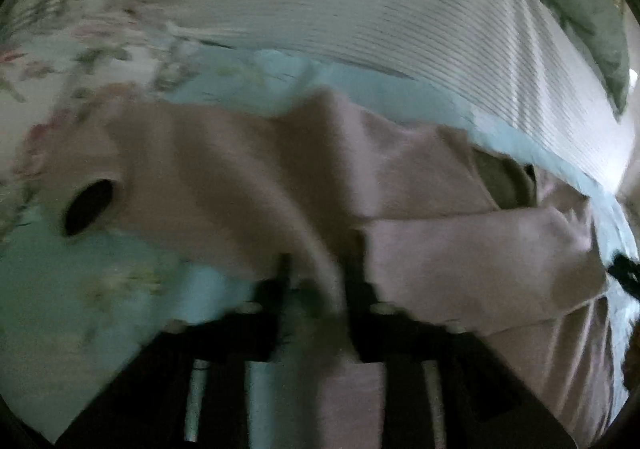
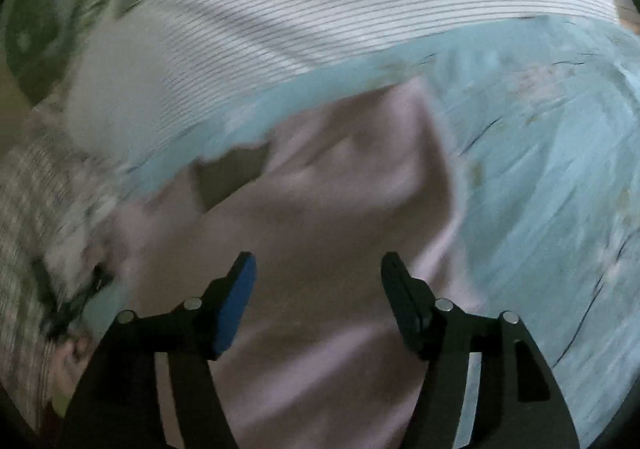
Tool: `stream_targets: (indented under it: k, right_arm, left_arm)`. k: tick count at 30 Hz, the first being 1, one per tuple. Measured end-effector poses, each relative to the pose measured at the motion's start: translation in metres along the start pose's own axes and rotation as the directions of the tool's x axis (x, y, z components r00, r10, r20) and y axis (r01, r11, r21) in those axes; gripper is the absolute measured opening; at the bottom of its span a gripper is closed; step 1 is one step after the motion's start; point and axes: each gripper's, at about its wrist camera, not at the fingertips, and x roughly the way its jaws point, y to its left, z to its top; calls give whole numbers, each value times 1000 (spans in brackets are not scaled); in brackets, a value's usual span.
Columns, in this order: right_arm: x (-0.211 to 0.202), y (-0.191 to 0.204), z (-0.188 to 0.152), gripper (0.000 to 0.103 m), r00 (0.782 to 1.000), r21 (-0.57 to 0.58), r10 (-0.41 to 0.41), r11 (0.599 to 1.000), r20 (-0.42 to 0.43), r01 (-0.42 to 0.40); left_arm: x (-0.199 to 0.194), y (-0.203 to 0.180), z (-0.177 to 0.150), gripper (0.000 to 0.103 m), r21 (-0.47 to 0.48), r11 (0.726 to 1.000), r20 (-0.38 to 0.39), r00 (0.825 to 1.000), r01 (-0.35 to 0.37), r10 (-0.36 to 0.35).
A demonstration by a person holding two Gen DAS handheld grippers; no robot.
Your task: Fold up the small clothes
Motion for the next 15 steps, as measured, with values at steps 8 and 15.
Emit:
stream_targets:
  k: [8, 15]
  right_arm:
    - [16, 32, -70, 68, 983, 55, 133, 990, -130, -127]
    - [28, 44, -88, 68, 972, 62, 144, 989, -187, -135]
  left_arm:
    - [10, 74, 25, 85, -34, 933, -38, 933, -359, 357]
    - [66, 122, 46, 63, 22, 873, -104, 867, -488, 487]
